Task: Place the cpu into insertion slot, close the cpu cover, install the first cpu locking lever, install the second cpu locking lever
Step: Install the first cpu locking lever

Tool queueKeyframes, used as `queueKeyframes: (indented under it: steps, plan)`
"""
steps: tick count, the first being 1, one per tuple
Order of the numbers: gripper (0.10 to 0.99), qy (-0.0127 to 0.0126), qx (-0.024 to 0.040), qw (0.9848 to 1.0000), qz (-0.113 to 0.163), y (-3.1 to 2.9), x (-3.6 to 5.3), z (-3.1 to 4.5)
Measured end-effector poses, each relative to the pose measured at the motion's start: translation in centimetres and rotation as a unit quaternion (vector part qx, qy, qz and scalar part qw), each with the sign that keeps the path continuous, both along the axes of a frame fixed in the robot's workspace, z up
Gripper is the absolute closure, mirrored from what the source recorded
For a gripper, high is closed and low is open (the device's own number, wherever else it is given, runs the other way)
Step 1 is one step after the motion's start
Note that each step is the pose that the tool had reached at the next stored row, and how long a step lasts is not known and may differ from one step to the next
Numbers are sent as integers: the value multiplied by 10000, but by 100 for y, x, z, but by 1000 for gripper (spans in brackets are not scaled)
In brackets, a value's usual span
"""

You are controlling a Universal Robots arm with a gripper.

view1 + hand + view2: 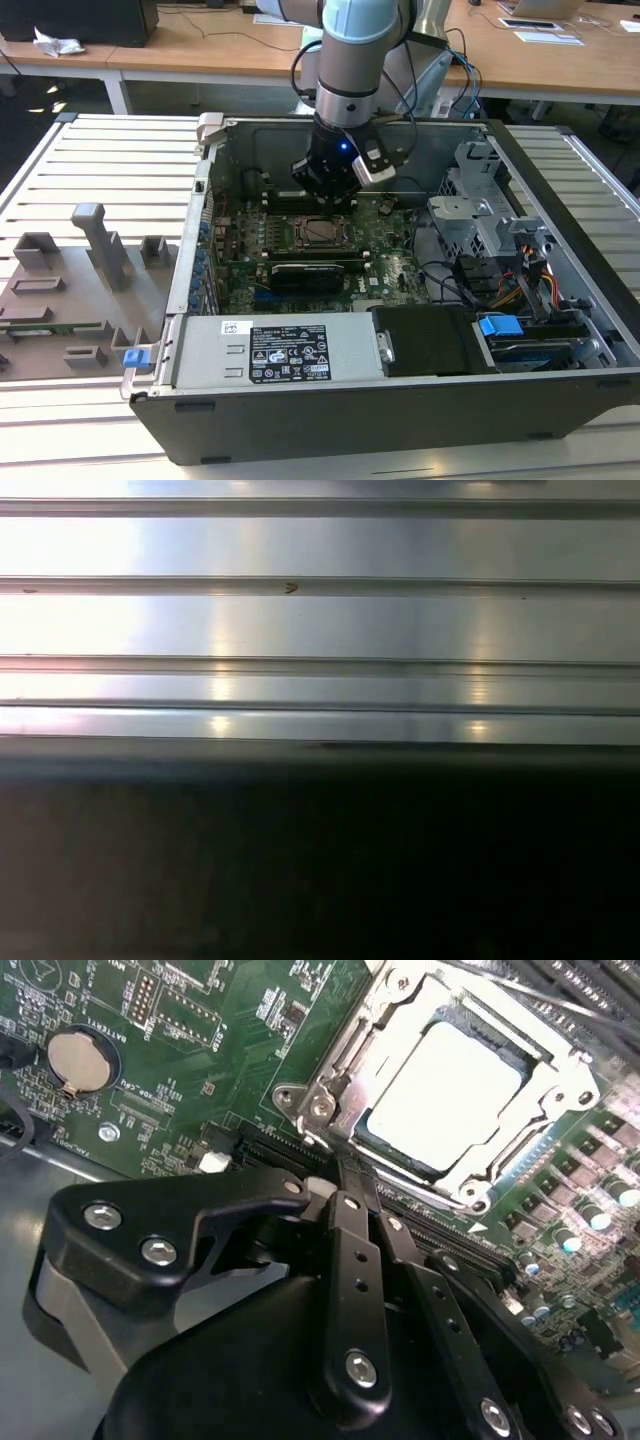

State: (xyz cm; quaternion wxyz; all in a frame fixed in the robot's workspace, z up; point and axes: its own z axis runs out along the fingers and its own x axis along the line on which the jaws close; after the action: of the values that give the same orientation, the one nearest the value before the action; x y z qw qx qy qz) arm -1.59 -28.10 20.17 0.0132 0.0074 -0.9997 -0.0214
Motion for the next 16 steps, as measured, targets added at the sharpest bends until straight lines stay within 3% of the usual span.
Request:
queueKeyframes:
  steps: [3,6,10,12,16]
  plan:
    - [980,-5,1,10000,0,1,11,0]
    - [980,-1,-16,10000,2,0,11,76]
    - [980,-1,-33,10000,1,-20,10,96]
    - [980,0,-40,10000,1,-53,10,96]
    - [980,0,-40,10000,1,-208,10,96]
